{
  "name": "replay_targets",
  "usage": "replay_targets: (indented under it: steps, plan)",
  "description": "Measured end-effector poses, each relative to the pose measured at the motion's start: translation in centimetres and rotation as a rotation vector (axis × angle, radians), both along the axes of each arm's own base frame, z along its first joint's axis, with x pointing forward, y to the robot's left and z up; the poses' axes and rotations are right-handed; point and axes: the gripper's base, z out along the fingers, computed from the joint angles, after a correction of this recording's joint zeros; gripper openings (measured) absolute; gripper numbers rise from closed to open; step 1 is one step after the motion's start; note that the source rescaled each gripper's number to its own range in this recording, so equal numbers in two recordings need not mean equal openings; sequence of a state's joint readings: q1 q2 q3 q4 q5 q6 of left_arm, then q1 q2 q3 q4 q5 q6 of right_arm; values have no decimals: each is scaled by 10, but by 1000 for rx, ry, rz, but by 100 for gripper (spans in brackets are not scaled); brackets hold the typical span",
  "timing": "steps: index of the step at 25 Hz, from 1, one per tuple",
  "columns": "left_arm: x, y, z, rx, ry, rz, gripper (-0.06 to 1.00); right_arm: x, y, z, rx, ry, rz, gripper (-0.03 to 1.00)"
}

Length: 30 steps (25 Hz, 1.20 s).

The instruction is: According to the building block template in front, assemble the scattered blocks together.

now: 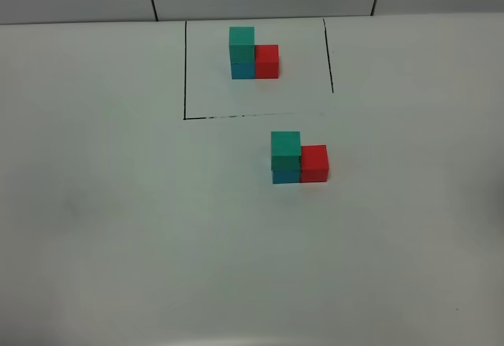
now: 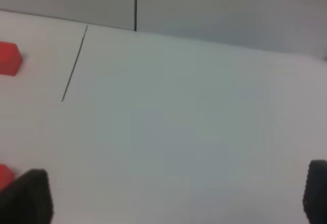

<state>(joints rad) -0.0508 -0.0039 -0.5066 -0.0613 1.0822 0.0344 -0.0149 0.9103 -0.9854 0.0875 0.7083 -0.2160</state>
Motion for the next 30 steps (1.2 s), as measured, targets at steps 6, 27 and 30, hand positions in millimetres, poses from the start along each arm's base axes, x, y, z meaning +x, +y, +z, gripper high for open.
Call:
replay_targets:
  steps: [6, 27, 30]
  plan:
    - [0, 0, 0, 0, 0, 0, 76, -53, 1, -20, -1, -55, 0, 100]
    - [0, 0, 0, 0, 0, 0, 76, -152, 4, -59, 82, -129, -25, 100]
    - [0, 0, 0, 0, 0, 0, 76, -160, 3, -63, 92, -139, -38, 100]
